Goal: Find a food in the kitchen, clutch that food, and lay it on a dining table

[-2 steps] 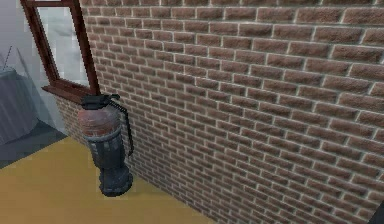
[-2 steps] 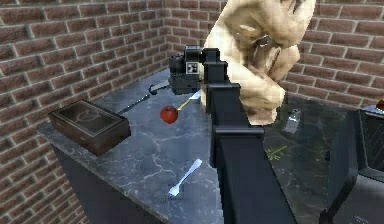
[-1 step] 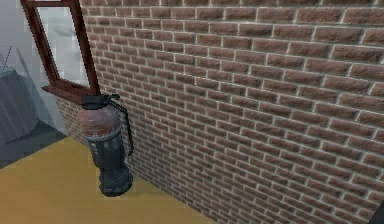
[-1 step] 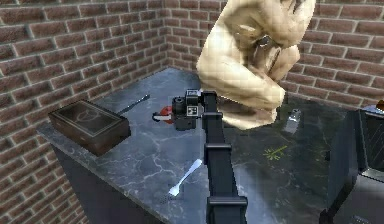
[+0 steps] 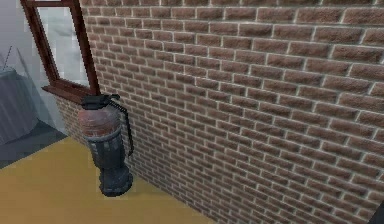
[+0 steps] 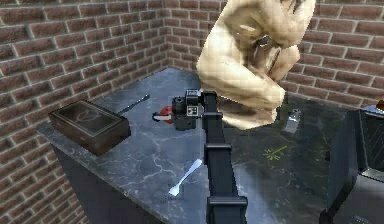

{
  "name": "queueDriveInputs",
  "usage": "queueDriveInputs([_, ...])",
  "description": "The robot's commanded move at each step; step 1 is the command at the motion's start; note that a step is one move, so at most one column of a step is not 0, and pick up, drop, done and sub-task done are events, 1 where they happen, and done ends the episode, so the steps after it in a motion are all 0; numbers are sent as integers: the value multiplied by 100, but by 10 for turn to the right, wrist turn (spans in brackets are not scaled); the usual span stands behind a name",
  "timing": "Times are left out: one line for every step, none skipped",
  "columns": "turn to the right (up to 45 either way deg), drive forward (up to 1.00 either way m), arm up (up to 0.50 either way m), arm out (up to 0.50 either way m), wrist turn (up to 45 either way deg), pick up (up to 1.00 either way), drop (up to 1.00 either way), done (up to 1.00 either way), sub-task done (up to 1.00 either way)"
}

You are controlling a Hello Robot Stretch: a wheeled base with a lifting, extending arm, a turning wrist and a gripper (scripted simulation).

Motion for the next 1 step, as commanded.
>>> queueDriveInputs([0, 0, 10, 0, 0, 0, 0, 0, 0])
